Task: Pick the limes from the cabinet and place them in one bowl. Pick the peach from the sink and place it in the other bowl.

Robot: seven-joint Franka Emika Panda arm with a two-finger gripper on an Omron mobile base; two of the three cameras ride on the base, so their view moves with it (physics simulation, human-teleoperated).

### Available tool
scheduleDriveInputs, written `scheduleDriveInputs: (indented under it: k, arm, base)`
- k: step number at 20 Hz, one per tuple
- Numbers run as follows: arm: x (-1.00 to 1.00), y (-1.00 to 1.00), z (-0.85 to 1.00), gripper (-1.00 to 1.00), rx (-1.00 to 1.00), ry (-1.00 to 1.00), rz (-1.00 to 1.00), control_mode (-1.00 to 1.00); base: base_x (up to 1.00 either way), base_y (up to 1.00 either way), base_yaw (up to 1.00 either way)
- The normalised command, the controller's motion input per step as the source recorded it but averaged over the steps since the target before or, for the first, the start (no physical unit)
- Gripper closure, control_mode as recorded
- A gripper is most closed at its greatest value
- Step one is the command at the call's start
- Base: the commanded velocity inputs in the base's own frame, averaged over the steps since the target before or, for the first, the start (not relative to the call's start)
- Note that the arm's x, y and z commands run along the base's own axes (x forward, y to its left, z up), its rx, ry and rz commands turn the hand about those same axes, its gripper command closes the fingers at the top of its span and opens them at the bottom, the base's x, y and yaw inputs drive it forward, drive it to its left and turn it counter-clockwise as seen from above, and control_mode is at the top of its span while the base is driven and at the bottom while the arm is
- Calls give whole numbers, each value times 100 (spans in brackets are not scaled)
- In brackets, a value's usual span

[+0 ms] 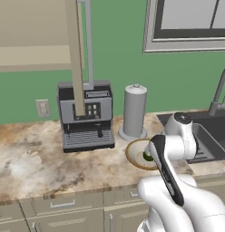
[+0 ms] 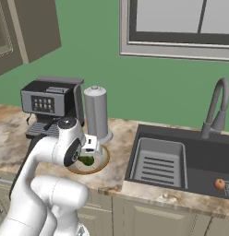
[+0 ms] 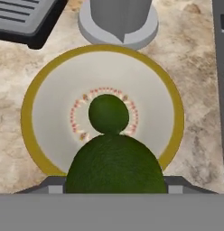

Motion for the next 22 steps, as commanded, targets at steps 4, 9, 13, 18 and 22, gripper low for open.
scheduleDriveInputs:
  k: [4, 9, 13, 18, 22]
  arm:
    - [54, 0, -36, 100, -2, -1, 6, -100]
    - [26, -3, -53, 100, -2, 0, 2, -100]
    - [4, -17, -50, 100, 0, 1, 0, -100]
    - [1, -2, -36, 100, 0, -2, 0, -100]
    - [0, 0, -33, 100, 2, -5, 0, -100]
  base:
    - [0, 0, 0]
    - [0, 0, 0]
    - [0, 0, 0]
    - [0, 0, 0]
    - [0, 0, 0]
